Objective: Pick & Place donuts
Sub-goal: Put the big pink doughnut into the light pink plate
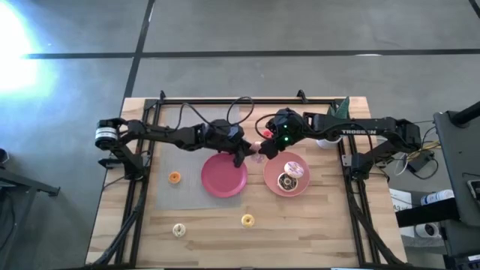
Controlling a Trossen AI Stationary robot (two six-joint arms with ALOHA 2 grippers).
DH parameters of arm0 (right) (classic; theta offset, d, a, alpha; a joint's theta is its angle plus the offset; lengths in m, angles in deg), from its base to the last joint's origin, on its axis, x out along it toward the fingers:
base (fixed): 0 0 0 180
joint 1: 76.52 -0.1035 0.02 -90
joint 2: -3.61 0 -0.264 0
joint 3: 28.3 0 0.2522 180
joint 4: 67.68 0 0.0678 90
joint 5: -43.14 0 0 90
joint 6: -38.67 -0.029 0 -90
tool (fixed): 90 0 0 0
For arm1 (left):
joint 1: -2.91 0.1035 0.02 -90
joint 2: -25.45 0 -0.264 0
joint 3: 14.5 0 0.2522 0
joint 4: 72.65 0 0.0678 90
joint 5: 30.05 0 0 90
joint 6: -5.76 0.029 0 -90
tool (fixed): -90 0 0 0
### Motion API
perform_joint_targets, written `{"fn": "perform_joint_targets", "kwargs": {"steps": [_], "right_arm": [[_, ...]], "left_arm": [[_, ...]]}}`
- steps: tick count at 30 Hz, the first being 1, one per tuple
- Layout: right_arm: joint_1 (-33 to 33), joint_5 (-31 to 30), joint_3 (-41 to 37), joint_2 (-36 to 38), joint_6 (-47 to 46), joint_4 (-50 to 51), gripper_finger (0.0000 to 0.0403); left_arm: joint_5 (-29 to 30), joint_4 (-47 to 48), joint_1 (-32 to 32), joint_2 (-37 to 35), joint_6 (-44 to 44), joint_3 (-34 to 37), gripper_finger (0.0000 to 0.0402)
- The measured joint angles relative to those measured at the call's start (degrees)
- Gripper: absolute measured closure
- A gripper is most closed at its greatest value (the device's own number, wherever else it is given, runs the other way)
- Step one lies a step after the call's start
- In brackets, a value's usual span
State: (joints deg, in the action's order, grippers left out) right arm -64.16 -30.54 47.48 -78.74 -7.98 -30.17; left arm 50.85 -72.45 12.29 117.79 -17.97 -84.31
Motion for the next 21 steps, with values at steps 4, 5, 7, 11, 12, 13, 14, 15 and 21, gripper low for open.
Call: {"fn": "perform_joint_targets", "kwargs": {"steps": [4, 5, 7, 11, 12, 13, 14, 15, 21], "right_arm": [[0.0, -0.1, 0.0, 0.0, 0.4, 1.4, 0.0343], [0.0, -0.3, 0.0, 0.0, 0.8, 2.8, 0.0351], [0.0, -1.3, 0.0, 0.1, 1.6, 6.4, 0.0362], [0.0, -1.3, -0.1, 0.1, 2.0, 16.0, 0.037], [-0.2, -1.0, -0.1, 0.1, 1.9, 18.1, 0.037], [-0.4, -0.2, -0.3, 0.1, 1.5, 20.0, 0.037], [-0.6, 0.6, -0.6, 0.1, 1.2, 21.2, 0.037], [-1.0, 1.6, -1.1, 0.1, 0.5, 21.2, 0.037], [-3.1, 4.7, -5.3, -0.3, -5.6, 15.1, 0.037]], "left_arm": [[0.1, 3.2, -0.2, -0.6, -0.4, 0.0, 0.0244], [0.1, 4.2, -0.2, -0.9, -0.4, 0.0, 0.0238], [0.1, 7.5, -0.3, -1.9, -0.3, 0.1, 0.0232], [1.1, 13.3, -0.3, -4.4, 0.7, 0.3, 0.023], [2.2, 14.4, -0.4, -5.0, 1.0, 0.6, 0.023], [3.4, 14.9, -0.5, -5.8, 1.2, 1.0, 0.023], [4.5, 16.0, -0.5, -6.8, 1.2, 1.7, 0.0229], [5.4, 16.9, -0.6, -7.7, 1.2, 2.5, 0.0229], [8.3, 16.5, -0.9, -14.3, 0.7, 7.2, 0.0229]]}}
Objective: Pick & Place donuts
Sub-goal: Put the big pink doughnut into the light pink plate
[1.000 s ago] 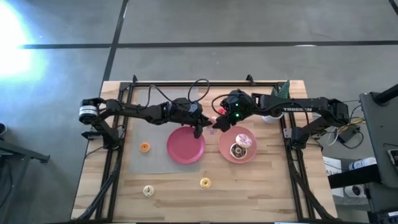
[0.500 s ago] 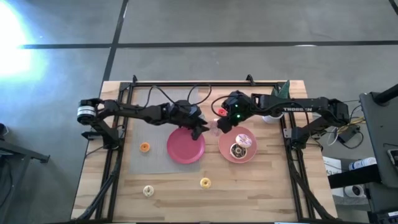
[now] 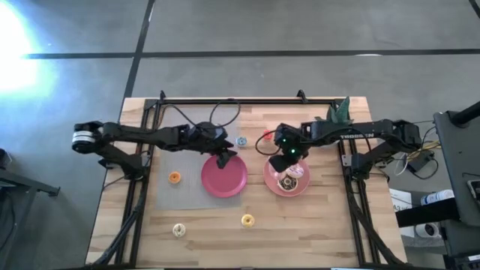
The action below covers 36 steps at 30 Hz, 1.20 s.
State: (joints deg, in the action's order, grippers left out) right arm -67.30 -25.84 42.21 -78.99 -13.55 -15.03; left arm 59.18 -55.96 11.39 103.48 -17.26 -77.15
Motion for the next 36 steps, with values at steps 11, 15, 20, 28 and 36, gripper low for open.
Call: {"fn": "perform_joint_targets", "kwargs": {"steps": [11, 15, 20, 28, 36], "right_arm": [[-0.8, -3.2, -6.4, -0.8, -3.9, -8.9, 0.0369], [-1.2, -3.1, -7.1, -1.5, -4.0, -11.4, 0.0348], [-1.4, -3.1, -7.2, -3.6, -4.2, -11.5, 0.029], [-1.4, -3.2, -6.6, -4.9, -2.2, -8.4, 0.0225], [-1.4, -7.3, -0.8, -4.6, 4.4, 5.1, 0.0202]], "left_arm": [[5.4, -0.6, -0.8, -13.4, -6.3, 10.6, 0.0229], [5.9, -2.0, -0.9, -16.8, -8.4, 13.3, 0.0229], [6.5, -2.0, -0.9, -19.2, -9.0, 14.6, 0.0229], [6.8, -1.9, -1.0, -20.2, -9.1, 15.6, 0.0229], [6.9, -2.0, -1.0, -20.1, -9.0, 15.7, 0.0229]]}}
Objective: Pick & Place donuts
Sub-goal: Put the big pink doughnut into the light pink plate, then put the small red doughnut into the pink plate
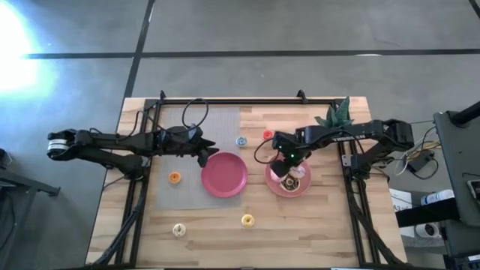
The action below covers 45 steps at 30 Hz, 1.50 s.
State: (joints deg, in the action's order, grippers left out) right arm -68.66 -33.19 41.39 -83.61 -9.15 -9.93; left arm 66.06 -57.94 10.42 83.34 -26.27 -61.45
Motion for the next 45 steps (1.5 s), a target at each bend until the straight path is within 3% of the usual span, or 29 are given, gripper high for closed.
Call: {"fn": "perform_joint_targets", "kwargs": {"steps": [5, 11, 22, 32, 45], "right_arm": [[0.0, -8.0, 5.0, 0.0, 4.4, 8.1, 0.0194], [0.8, -16.9, 11.0, -0.7, 11.4, 4.8, 0.0193], [15.7, -13.7, 17.0, -14.7, 13.4, 3.9, 0.0193], [19.9, -12.4, 26.1, -24.8, 24.0, 5.6, 0.0203], [23.1, -10.7, 27.0, -28.8, 29.3, 5.8, 0.023]], "left_arm": [[0.0, 0.0, 0.0, 0.1, 0.0, 0.0, 0.0229], [0.0, 0.2, 0.0, 0.1, -0.1, 0.0, 0.0229], [-0.5, 0.5, -0.9, 0.0, -5.4, 1.0, 0.0229], [-0.5, 0.5, -2.8, 0.0, -8.4, 1.1, 0.0229], [1.8, 0.5, -3.0, 0.0, -9.0, 1.1, 0.0229]]}}
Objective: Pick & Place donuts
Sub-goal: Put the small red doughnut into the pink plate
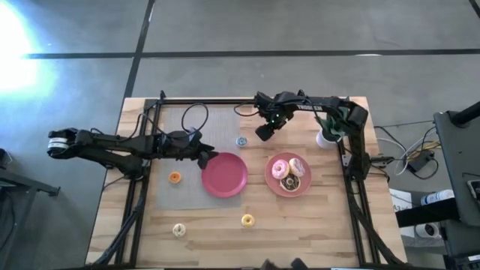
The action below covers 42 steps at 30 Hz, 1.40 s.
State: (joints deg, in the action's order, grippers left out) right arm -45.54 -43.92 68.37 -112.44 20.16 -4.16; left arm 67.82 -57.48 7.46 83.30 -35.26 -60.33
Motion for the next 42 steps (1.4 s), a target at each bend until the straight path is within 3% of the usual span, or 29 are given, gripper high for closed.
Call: {"fn": "perform_joint_targets", "kwargs": {"steps": [6, 14, 24, 26, 34, 42], "right_arm": [[1.4, 5.7, 0.0, -0.7, 0.5, -0.7, 0.0244], [1.4, 6.7, 0.3, -3.4, 0.5, -0.6, 0.0266], [0.8, 7.0, 0.0, 1.8, 1.8, -0.5, 0.0382], [0.0, 7.1, 0.0, 3.7, 1.8, -0.5, 0.0388], [-9.9, 15.6, 0.1, 8.2, -3.2, -4.0, 0.0389], [-23.0, 15.1, 0.1, 6.0, -13.4, -18.5, 0.039]], "left_arm": [[1.2, 0.3, 0.0, 0.0, 0.0, 0.0, 0.0229], [1.2, 0.8, 0.0, 0.0, -0.3, 0.0, 0.0229], [1.3, 1.8, 0.0, 0.0, -1.1, 0.4, 0.0229], [1.3, 3.0, 0.0, 0.0, -1.2, 0.4, 0.0229], [1.3, 15.6, -0.9, -0.1, -5.3, 0.4, 0.0229], [1.7, 23.4, -6.4, -2.1, -8.3, 0.4, 0.0229]]}}
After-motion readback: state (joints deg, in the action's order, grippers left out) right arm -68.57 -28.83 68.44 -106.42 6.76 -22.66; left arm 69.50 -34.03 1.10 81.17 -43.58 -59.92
